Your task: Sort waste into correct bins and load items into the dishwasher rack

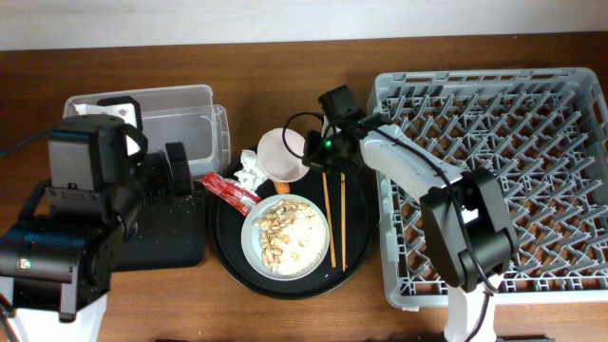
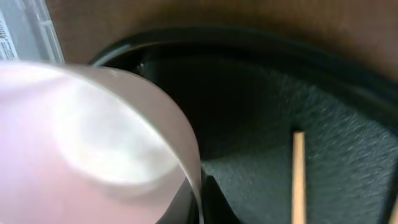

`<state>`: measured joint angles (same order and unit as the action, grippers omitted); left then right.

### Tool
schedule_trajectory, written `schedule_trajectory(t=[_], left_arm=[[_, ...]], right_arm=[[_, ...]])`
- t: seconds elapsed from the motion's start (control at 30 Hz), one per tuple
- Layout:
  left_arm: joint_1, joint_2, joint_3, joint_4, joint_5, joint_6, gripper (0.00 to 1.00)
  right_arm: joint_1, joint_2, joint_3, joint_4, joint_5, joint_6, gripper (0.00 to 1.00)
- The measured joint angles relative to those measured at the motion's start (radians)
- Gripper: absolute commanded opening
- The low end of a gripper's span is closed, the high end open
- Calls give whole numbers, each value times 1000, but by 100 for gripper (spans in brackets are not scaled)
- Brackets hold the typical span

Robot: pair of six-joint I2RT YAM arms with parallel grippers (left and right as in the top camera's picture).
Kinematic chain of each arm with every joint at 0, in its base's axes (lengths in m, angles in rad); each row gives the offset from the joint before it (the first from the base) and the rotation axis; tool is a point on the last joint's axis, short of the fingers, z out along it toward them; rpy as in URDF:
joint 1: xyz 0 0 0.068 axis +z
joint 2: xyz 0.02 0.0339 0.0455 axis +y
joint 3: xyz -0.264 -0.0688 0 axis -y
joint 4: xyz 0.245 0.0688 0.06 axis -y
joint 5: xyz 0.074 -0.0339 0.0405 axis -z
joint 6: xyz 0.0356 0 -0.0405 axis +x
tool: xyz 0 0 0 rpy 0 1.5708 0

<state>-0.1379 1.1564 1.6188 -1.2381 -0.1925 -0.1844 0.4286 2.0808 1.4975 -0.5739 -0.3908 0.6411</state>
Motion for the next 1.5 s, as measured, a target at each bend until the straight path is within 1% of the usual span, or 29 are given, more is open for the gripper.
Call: schedule_trajectory(t=[0.1,0.2,0.33,0.43,0.53,0.63,0.67,0.77,0.87,0.97,1.17,1.37,1.5], left_arm=[[0,0,0,0,0,0,100],[0,0,0,0,0,0,100],[0,0,0,0,0,0,100],[0,0,0,0,0,0,100],[0,0,0,0,0,0,100],[0,0,0,0,0,0,100],[0,0,0,0,0,0,100],[0,0,0,0,0,0,100],[0,0,0,0,0,0,100],[0,0,0,0,0,0,100],[0,0,0,0,0,0,99],[0,0,0,0,0,0,100],[0,0,0,0,0,0,100]], right_arm=[[-14,-16,6,-41,6,-63,4],[-21,-80,6,-95,43,-122,4],[-21,-274,14,-185,205,-203,4],[-21,-412,21,-251,391,-226,4],[-24,-542,32,-309,723,-238,4],[-49,-588,36,-332,1053,-247,4],[-67,-587,36,-336,1145,-249,4],[-137,-567,36,-338,1337,-257,4],[-209,-530,36,-351,1459,-264,4],[-282,-454,36,-362,1571,-315,4],[-350,-340,36,-357,1646,-382,4],[-356,-269,36,-359,1697,-430,4],[-356,-205,36,-306,1711,-478,4]])
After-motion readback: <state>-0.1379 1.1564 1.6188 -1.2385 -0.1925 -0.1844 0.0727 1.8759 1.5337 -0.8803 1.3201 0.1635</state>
